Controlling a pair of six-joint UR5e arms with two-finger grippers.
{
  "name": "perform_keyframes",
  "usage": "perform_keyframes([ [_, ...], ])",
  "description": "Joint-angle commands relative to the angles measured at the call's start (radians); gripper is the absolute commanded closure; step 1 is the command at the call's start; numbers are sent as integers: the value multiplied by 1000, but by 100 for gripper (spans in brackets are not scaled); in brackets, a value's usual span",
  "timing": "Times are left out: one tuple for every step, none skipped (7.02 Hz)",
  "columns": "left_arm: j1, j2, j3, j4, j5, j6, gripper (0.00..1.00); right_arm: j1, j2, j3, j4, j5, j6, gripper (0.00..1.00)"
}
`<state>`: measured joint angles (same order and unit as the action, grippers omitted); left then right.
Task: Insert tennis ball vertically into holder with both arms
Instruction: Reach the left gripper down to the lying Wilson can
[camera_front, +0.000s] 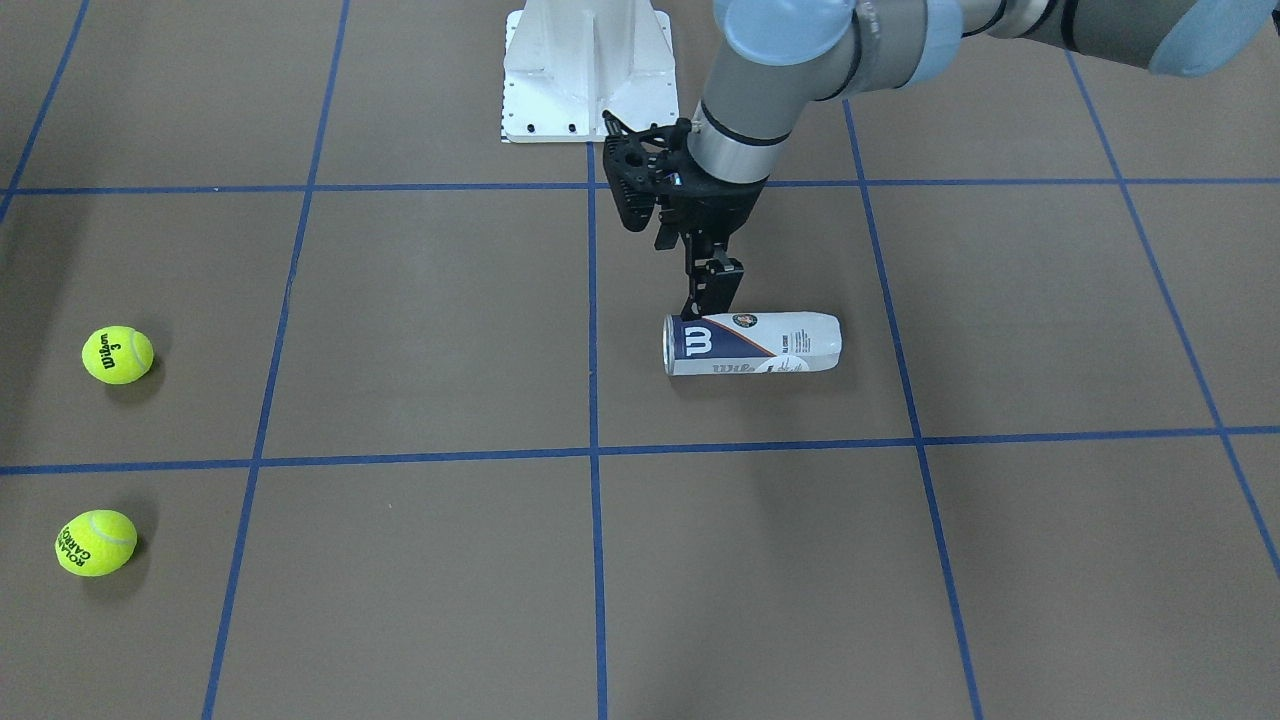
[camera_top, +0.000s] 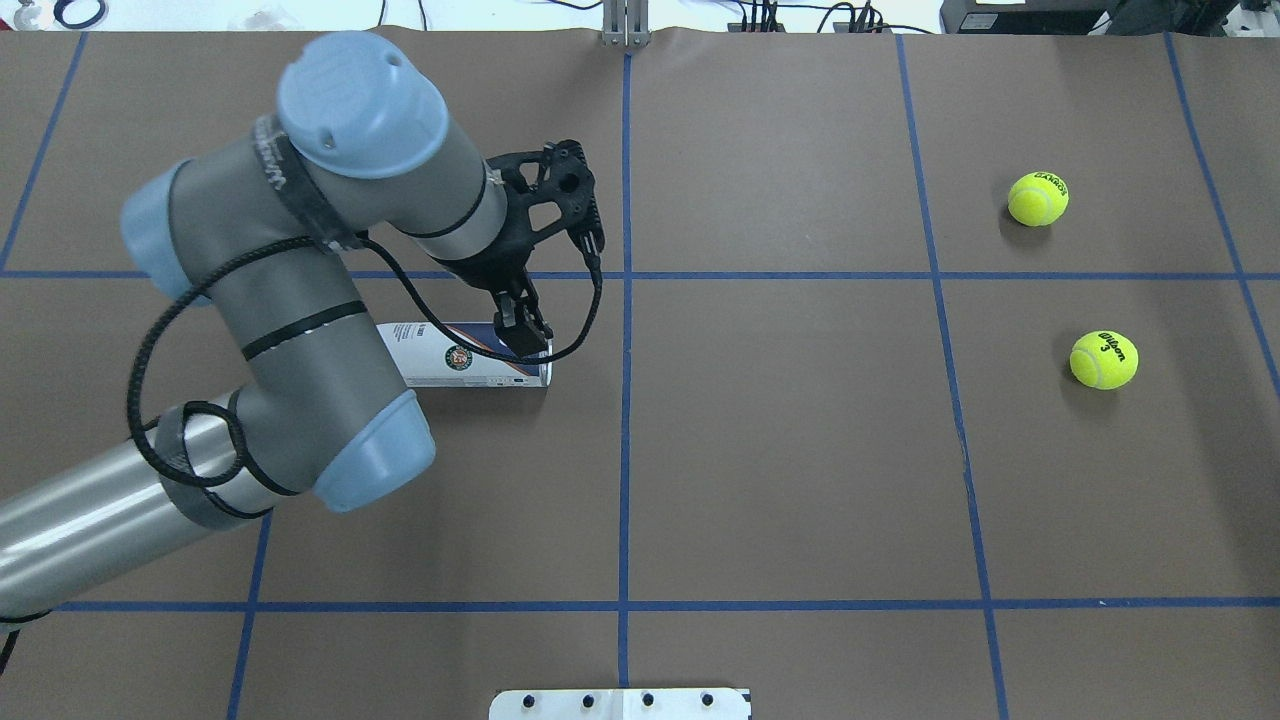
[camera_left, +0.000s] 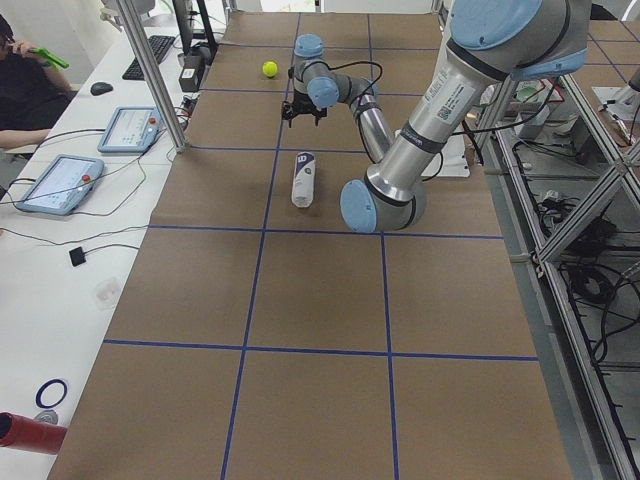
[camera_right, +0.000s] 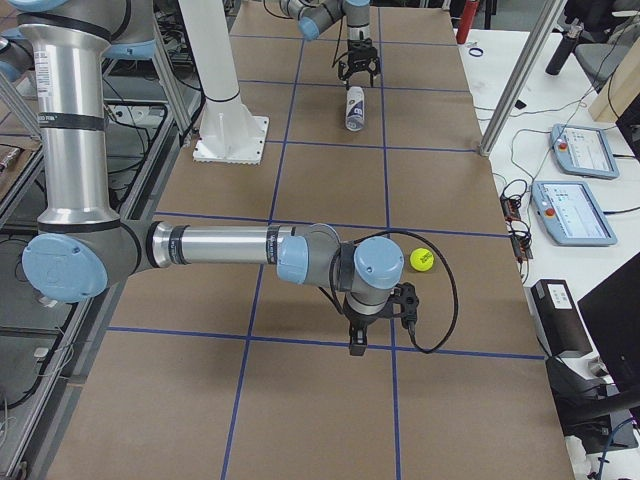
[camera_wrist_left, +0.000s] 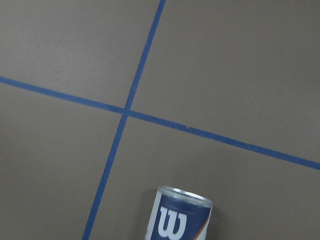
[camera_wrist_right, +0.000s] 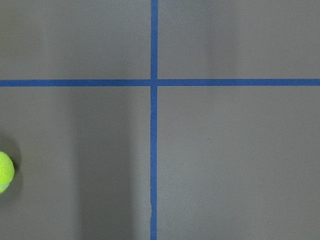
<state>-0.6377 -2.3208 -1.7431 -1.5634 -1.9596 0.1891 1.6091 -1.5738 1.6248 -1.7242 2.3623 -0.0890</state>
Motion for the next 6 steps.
perform_keyframes([
  [36, -23, 34, -6, 28, 27, 1, 0, 1, -5, 0, 0, 0, 1],
  [36, -22, 40, -4, 33, 73, 1, 0, 1, -5, 0, 0, 0, 1],
  [42, -22, 75, -7, 82, 101, 1, 0, 6, -6, 0, 0, 0, 1],
  [67, -23, 95, -7, 117, 136, 1, 0, 6, -6, 0, 0, 0, 1],
  [73, -20, 106, -7, 123, 138, 1, 0, 6, -6, 0, 0, 0, 1],
  [78, -20, 129, -7, 125, 138, 1, 0, 8, -6, 0, 0, 0, 1],
])
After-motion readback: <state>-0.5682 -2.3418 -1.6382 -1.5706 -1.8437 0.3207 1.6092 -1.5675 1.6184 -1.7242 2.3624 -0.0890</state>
